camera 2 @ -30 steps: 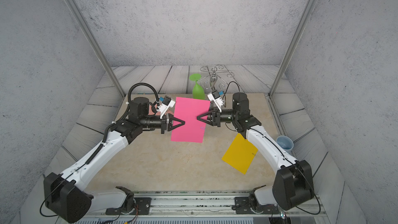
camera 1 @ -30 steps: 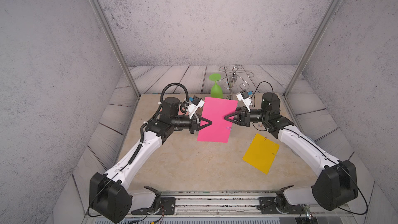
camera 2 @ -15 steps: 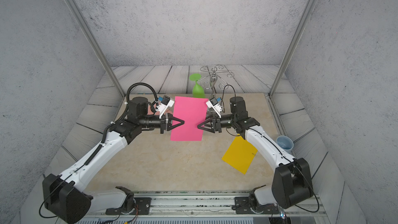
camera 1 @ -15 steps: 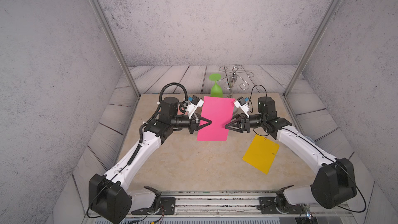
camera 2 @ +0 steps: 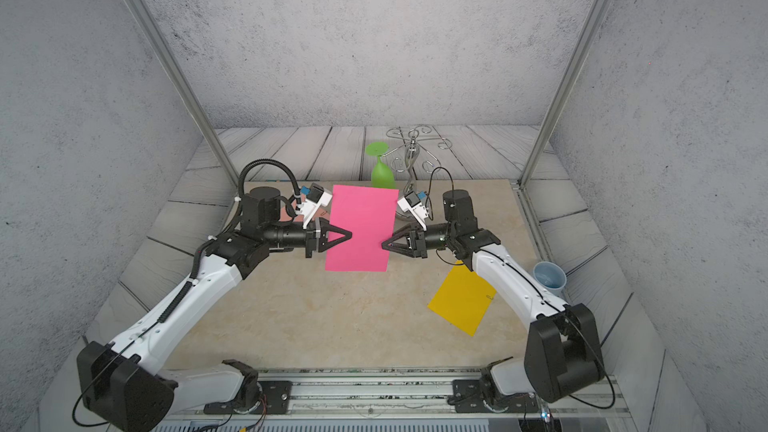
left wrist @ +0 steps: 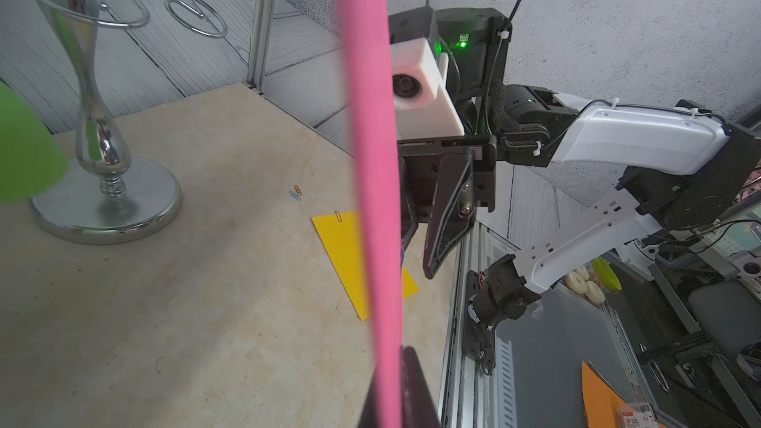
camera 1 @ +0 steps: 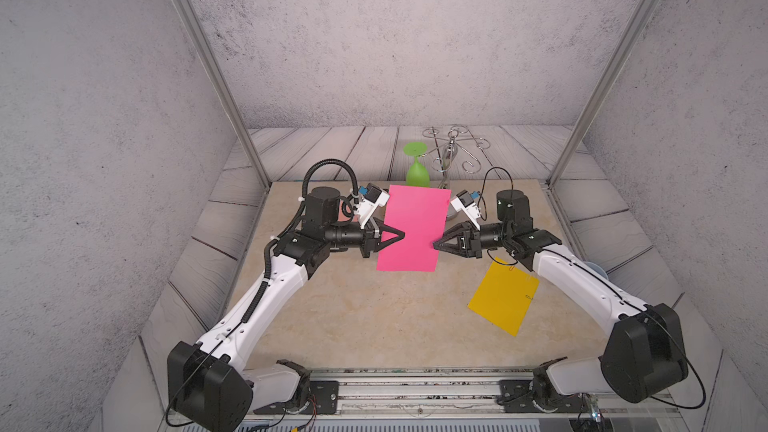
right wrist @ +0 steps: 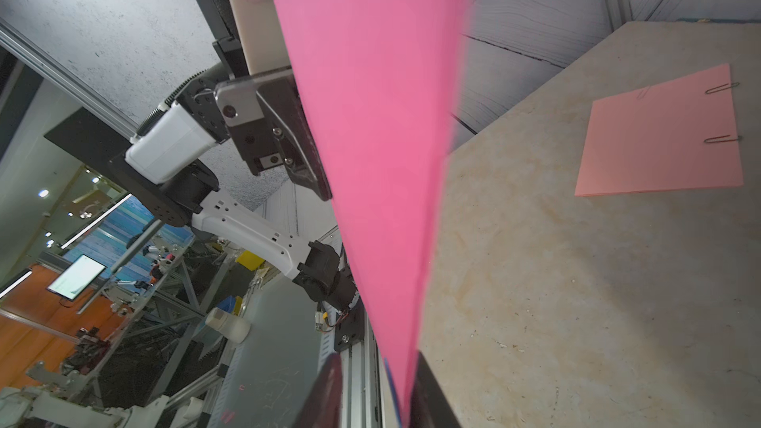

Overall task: Unclip the paperclips from the documents
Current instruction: Remove the paper clip from the document.

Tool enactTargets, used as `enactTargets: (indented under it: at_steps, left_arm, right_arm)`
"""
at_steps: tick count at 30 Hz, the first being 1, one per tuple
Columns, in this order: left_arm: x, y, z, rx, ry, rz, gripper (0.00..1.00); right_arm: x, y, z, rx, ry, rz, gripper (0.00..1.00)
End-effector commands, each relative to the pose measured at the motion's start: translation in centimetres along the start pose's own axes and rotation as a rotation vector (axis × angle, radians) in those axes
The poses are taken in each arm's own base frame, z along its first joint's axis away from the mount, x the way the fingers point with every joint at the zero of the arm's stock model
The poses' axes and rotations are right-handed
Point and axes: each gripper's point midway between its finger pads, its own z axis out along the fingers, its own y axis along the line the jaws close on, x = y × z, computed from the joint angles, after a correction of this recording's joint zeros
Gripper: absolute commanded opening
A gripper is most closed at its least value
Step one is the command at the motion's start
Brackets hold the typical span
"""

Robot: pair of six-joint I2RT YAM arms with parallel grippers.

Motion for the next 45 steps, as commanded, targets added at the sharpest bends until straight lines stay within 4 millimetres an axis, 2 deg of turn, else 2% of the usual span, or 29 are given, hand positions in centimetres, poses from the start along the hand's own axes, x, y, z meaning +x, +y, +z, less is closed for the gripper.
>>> enactTargets:
  at_steps: [1, 5, 8, 45]
  left_arm:
    - [-0.5, -0.5, -0.7, -0.001, -0.018, 0.039, 0.00]
    - [-0.5, -0.4, -0.7, -0.002, -0.019, 0.038, 0.00]
    - [-0.4, -0.4, -0.7, -0.002, -0.018, 0.036, 0.00]
    - [-1.3, 0.2, -2.3, -0.062, -0.054, 0.045, 0.00]
  right_arm:
    - [-0.3, -0.1, 0.0, 0.000, -0.009, -0.007, 0.19]
    - [-0.2, 0.0, 0.0, 0.000, -0.008, -0.006, 0.08]
    - [-0.2, 0.0, 0.0, 0.004, -0.008, -0.005, 0.04]
    - [-0.5, -0.2, -0.3, 0.037, -0.011, -0.013, 0.08]
